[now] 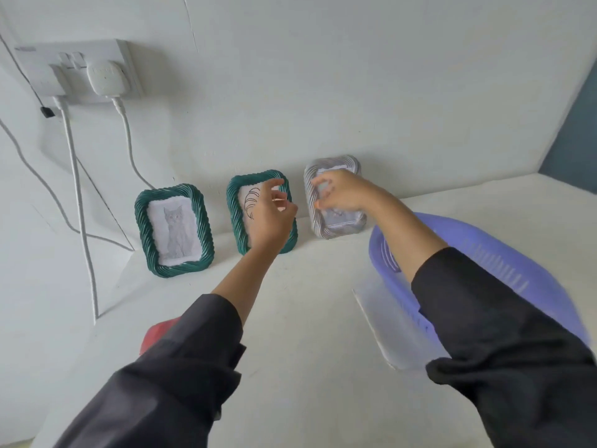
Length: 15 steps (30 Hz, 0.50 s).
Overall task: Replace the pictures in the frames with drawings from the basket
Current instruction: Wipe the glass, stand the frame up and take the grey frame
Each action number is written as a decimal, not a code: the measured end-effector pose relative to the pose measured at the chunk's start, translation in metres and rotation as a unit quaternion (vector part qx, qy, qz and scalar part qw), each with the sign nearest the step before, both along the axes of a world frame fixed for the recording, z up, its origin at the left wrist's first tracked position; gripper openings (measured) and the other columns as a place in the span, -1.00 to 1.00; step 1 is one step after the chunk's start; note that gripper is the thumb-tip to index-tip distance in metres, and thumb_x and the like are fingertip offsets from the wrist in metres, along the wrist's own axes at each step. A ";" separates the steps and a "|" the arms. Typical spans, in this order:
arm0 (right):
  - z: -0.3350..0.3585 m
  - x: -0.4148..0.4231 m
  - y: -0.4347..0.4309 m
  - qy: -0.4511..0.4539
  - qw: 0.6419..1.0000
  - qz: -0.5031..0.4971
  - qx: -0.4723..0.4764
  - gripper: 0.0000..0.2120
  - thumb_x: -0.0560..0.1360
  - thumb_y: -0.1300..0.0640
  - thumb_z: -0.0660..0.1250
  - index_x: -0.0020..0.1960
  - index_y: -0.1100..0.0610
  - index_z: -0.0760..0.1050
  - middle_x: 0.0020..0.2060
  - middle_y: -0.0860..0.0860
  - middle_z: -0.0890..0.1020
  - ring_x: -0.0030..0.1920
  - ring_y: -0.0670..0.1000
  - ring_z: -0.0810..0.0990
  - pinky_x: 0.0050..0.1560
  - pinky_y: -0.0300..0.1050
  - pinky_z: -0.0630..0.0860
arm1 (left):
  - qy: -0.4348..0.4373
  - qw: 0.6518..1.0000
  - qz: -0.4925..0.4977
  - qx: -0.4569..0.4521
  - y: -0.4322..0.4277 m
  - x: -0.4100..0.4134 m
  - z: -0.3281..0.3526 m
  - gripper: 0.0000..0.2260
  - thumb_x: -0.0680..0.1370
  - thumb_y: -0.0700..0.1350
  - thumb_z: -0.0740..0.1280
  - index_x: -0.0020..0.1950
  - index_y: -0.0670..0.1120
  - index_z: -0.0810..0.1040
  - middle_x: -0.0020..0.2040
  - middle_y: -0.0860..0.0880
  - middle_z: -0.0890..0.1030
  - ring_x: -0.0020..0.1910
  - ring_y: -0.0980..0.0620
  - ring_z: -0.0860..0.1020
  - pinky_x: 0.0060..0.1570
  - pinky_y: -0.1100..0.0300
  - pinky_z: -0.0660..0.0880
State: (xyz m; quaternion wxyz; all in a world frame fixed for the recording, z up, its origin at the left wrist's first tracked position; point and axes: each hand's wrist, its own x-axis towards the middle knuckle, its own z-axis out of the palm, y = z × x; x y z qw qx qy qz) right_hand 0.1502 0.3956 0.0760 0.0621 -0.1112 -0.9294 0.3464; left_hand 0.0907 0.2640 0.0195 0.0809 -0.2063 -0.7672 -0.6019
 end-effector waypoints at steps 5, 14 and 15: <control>-0.013 -0.006 0.077 0.057 0.998 0.012 -0.004 -0.45 0.41 0.32 0.37 0.34 0.04 0.36 0.31 0.07 0.41 0.05 0.00 0.45 0.04 -0.20 0.39 | -0.044 0.995 -0.080 -0.039 0.037 -0.011 -0.001 -0.50 0.48 -0.34 0.30 0.37 -0.09 0.28 0.02 -0.07 0.43 -0.04 0.02 0.45 -0.12 0.26 0.43; -0.056 -0.039 0.156 0.066 0.997 0.016 -0.046 -0.48 0.38 0.37 0.37 0.25 -0.03 0.41 0.35 0.10 0.36 0.28 0.22 0.42 0.22 0.07 0.43 | -0.076 0.983 -0.085 -0.144 0.090 -0.046 -0.014 -0.44 0.48 -0.42 0.25 0.42 -0.04 0.30 0.32 -0.06 0.38 0.02 -0.03 0.54 -0.13 0.33 0.47; -0.060 -0.043 0.160 0.071 0.996 0.017 -0.058 -0.50 0.37 0.36 0.38 0.20 -0.04 0.40 0.32 0.10 0.37 0.31 0.16 0.39 0.24 0.06 0.43 | -0.071 0.983 -0.075 -0.151 0.093 -0.049 -0.016 -0.45 0.48 -0.42 0.25 0.42 -0.04 0.31 0.35 -0.14 0.38 0.15 -0.12 0.51 -0.04 0.23 0.45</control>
